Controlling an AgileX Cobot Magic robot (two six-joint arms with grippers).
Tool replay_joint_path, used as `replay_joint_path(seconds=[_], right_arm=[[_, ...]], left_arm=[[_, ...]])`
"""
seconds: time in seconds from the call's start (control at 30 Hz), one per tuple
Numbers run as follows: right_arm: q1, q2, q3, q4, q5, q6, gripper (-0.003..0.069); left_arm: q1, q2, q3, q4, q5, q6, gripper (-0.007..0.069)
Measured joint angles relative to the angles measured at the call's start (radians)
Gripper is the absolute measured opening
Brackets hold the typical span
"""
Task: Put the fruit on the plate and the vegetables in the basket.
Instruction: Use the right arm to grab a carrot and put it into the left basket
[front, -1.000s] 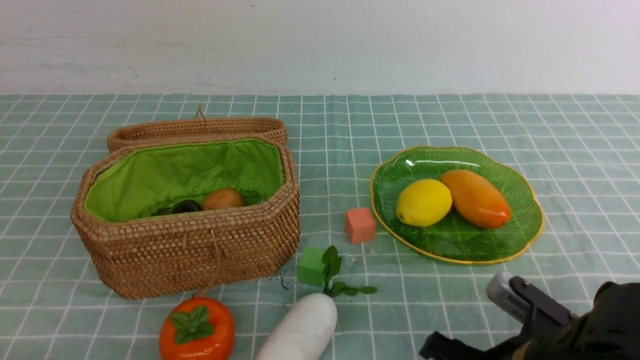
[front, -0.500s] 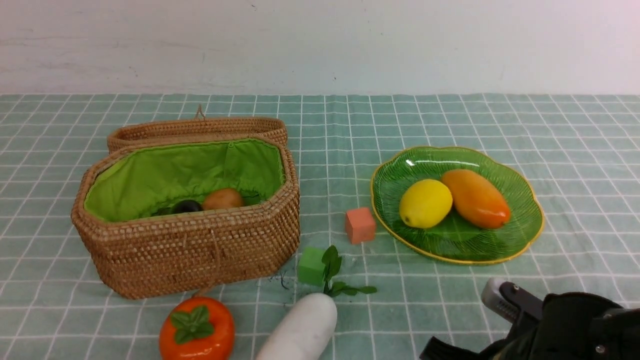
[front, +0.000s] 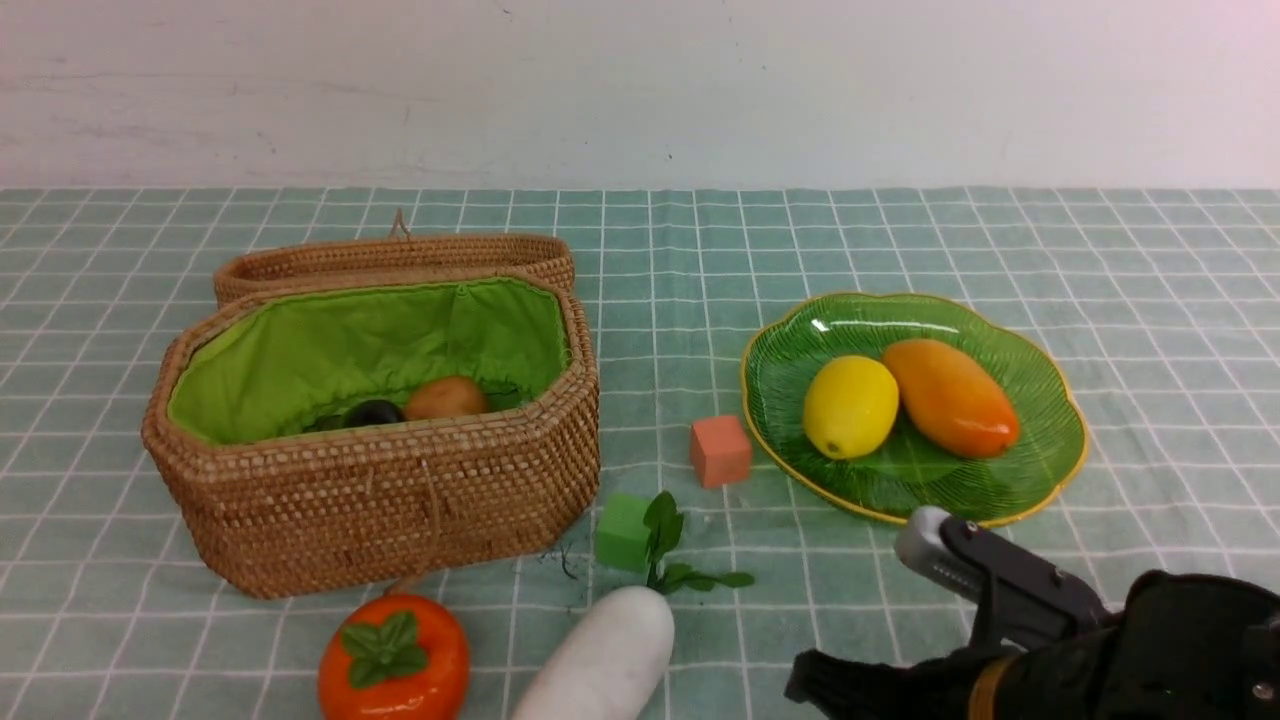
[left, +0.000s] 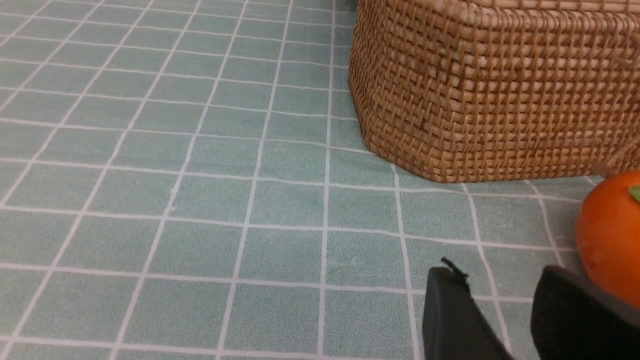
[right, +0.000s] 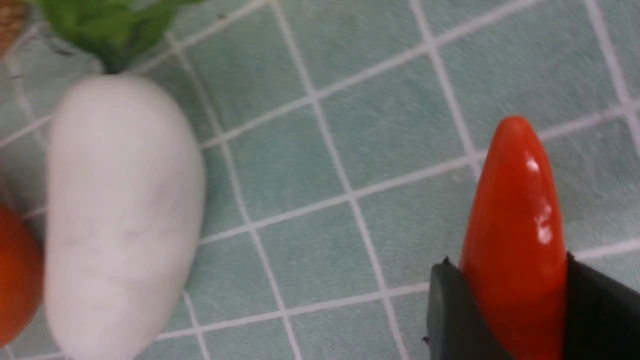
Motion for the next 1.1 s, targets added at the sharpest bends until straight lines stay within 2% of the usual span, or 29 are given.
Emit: replay_joint_path(seconds=[0.27,0.4,0.43,0.47,0.57,0.77,0.8,0.9,1.0,1.1], right_arm=[[0.0,-0.057,-0.07,-0.153,0.038,-0.209,0.0251],[0.0,-0.06,-0.247,-0.169,0.192,-0.458,0.0251],[0.0,-0.059,-0.256,-0.169,0.209,-0.469,0.0251],[0.0,-0.051,-0.335,-0.169,0.272,-0.56,0.0251],[0.0,-0.021,-0.477,-0.164,0.359,-0.69,0.0251],[0.0,0.116,-0.804,-0.061,0.41,-0.972,0.0251],[0.0,0.122,-0.815,-0.048,0.409,-0.983,0.0251],[0.0,0.245,-0.989,0.096,0.405,-1.198,0.0251],[0.0,0.357,-1.132,0.195,0.406,-1.355,0.0251],[0.0,0.452,-1.249,0.244,0.396,-1.496,0.0251]], left_arm=[[0.0,0.0,0.0,0.0,0.0,0.0,0.0239],[0.0,0.0,0.0,0.0,0.0,0.0,0.0239],[0.0,0.0,0.0,0.0,0.0,0.0,0.0239],[0.0,0.0,0.0,0.0,0.0,0.0,0.0239],[0.0,0.0,0.0,0.0,0.0,0.0,0.0239],[0.0,0.0,0.0,0.0,0.0,0.0,0.0239],[0.0,0.0,0.0,0.0,0.0,0.0,0.0239],[0.0,0.0,0.0,0.0,0.0,0.0,0.0239],[0.0,0.0,0.0,0.0,0.0,0.0,0.0239],[0.0,0.0,0.0,0.0,0.0,0.0,0.0239]])
